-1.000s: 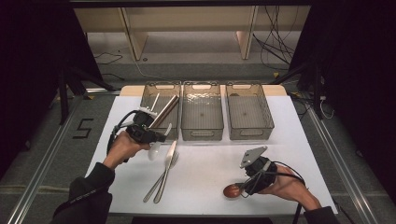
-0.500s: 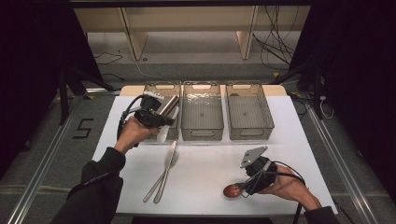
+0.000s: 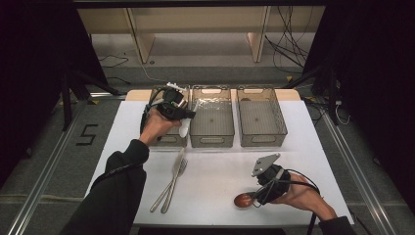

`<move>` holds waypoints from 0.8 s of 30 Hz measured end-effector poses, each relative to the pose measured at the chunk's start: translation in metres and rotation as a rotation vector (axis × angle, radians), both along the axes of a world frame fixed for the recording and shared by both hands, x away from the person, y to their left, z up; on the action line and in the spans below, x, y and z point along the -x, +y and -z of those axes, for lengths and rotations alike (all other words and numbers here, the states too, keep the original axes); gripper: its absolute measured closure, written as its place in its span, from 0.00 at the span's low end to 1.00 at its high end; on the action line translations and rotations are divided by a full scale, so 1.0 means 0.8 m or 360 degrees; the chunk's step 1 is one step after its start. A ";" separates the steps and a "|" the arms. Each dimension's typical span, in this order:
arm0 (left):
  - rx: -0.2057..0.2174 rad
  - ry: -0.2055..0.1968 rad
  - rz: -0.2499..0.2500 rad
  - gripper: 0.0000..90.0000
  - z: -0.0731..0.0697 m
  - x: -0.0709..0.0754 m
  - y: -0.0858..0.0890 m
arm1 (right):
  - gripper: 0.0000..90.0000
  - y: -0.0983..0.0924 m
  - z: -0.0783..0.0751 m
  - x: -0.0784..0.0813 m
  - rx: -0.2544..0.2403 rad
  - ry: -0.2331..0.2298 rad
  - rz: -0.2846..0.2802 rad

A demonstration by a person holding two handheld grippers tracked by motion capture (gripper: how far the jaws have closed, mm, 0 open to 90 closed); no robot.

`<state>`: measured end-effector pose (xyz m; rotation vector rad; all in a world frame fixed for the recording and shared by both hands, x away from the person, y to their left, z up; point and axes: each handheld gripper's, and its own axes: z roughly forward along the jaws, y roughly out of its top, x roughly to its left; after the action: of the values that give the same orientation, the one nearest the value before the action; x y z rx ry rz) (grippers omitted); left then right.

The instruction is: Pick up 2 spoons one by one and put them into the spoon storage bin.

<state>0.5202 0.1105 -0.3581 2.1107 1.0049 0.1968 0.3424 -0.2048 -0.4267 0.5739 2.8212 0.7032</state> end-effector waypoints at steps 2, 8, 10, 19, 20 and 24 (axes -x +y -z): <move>0.0004 -0.0012 -0.0001 0.94 0.000 -0.006 -0.004 | 0.32 0.000 -0.001 0.000 -0.0003 -0.0003 0.0000; 0.0015 -0.0036 -0.0029 0.94 0.001 -0.020 -0.013 | 0.32 0.000 0.000 0.000 -0.0002 0.0001 -0.0004; 0.0020 -0.0048 -0.0029 0.94 0.001 -0.023 -0.015 | 0.32 -0.001 0.000 0.000 -0.0005 0.0002 -0.0005; 0.0014 -0.0055 -0.0051 0.94 0.012 -0.036 -0.031 | 0.32 0.000 0.001 0.000 -0.0001 0.0009 -0.0006; 0.0019 -0.0063 -0.0057 0.94 0.013 -0.037 -0.032 | 0.32 0.000 0.001 0.000 -0.0001 0.0009 -0.0006; 0.0022 -0.0063 -0.0075 0.94 0.018 -0.041 -0.037 | 0.32 0.001 0.002 0.000 -0.0001 0.0012 -0.0011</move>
<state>0.5529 0.0811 -0.3727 2.0641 1.0302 0.2534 0.3424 -0.2043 -0.4279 0.5686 2.8310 0.7050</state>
